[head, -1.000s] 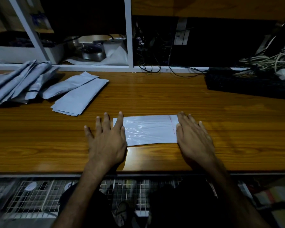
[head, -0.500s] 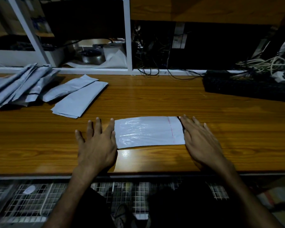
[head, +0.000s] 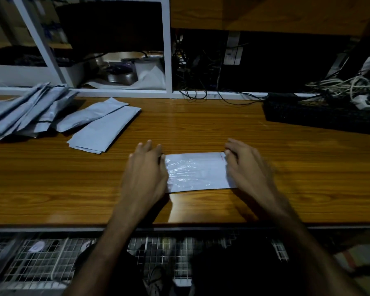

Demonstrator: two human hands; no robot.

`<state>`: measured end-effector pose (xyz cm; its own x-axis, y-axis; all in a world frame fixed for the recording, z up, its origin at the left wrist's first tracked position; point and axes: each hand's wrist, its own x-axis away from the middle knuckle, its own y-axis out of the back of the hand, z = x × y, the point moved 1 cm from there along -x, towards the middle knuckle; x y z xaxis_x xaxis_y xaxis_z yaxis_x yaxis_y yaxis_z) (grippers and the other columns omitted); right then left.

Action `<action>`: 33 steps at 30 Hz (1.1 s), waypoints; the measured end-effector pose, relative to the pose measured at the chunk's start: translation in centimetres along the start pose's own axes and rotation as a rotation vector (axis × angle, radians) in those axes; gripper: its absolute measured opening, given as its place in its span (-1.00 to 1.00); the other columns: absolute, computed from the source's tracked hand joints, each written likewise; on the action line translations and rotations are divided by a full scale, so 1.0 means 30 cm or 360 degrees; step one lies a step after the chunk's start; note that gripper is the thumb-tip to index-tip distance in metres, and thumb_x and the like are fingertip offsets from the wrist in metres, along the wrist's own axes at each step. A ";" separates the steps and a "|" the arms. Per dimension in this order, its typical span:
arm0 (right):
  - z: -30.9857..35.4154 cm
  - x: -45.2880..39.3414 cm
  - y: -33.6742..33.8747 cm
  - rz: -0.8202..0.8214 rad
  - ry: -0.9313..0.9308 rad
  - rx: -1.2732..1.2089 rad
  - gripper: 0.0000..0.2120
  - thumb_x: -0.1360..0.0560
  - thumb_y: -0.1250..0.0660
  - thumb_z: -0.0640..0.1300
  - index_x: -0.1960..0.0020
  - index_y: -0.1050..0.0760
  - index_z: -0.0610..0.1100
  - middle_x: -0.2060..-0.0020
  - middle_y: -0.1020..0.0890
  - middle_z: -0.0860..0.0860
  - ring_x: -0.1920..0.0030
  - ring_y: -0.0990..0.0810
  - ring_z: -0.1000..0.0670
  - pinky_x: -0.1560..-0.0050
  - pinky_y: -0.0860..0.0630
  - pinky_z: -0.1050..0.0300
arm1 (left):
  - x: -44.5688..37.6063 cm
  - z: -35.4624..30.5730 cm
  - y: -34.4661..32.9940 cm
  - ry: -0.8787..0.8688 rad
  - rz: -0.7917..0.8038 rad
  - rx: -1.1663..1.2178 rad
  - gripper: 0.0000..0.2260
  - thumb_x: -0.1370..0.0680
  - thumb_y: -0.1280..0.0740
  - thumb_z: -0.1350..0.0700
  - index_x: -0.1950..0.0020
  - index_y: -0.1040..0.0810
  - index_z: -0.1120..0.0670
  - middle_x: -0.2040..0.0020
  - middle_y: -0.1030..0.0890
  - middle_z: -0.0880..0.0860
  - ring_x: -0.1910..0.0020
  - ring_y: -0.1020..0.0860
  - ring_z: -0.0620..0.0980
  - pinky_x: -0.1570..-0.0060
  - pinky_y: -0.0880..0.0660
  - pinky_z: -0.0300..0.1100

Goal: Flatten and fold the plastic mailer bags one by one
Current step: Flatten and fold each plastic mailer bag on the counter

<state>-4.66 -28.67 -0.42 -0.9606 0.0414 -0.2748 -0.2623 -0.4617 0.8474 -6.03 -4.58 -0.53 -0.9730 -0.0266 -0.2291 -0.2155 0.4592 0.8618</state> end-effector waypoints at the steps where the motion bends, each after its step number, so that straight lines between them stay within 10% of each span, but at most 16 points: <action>1: 0.031 -0.020 -0.015 0.0023 0.0058 -0.0005 -0.71 -0.71 -0.19 -0.07 -0.35 -0.58 -0.07 -0.42 -0.54 0.03 -0.40 -0.49 -0.04 -0.46 -0.39 -0.16 | -0.023 -0.037 -0.013 -0.0054 0.0018 0.0005 -0.64 -0.74 -0.15 0.03 -0.51 -0.45 0.08 -0.62 -0.29 0.13 -0.63 -0.19 0.13 -0.58 -0.12 0.12; 7: 0.141 -0.114 -0.124 0.0098 0.0211 0.0033 -0.76 -0.70 -0.12 -0.05 -0.01 -0.55 -0.03 0.00 -0.64 0.01 0.03 -0.61 -0.09 -0.08 -0.49 -0.06 | -0.144 -0.178 -0.149 -0.0128 0.0025 0.0115 -0.84 -0.67 -0.20 0.15 -0.01 -0.57 0.11 -0.25 -0.58 0.22 -0.23 -0.52 0.23 -0.15 -0.52 0.11; 13: 0.096 -0.099 -0.176 0.0121 0.0305 0.0365 -0.67 -0.71 -0.07 -0.02 -0.30 -0.56 -0.02 -0.37 -0.59 -0.03 -0.38 -0.54 -0.08 -0.47 -0.32 -0.14 | -0.131 -0.163 -0.232 -0.0274 0.0007 -0.0005 -0.84 -0.61 -0.24 0.15 -0.03 -0.62 0.09 0.00 -0.64 0.10 -0.01 -0.57 0.13 -0.09 -0.54 0.07; 20: 0.070 -0.089 -0.178 0.0146 0.0319 0.0461 -0.53 -0.71 0.06 0.08 -0.49 -0.45 0.06 -0.51 -0.46 -0.02 -0.54 -0.37 -0.09 -0.54 -0.22 -0.21 | -0.115 -0.150 -0.224 -0.0444 0.0090 -0.0382 -0.49 -0.65 0.09 0.00 -0.36 -0.54 0.13 -0.36 -0.58 0.16 -0.36 -0.49 0.19 -0.38 -0.39 0.09; 33: 0.008 -0.084 -0.156 0.0115 0.0086 0.0497 -0.58 -0.74 -0.02 0.03 -0.53 -0.40 0.02 -0.60 -0.30 -0.06 -0.62 -0.20 -0.11 -0.59 -0.07 -0.26 | -0.106 -0.057 -0.184 -0.0092 0.0214 -0.0558 -0.49 -0.73 -0.01 -0.04 -0.66 -0.14 0.11 -0.67 -0.13 0.16 -0.66 0.02 0.23 -0.55 0.00 0.39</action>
<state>-1.02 -26.40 -3.59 -0.9737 -0.0322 -0.2256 -0.2173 -0.1675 0.9616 -1.88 -8.54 -3.80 -0.9905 0.0678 -0.1196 -0.1106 0.1232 0.9862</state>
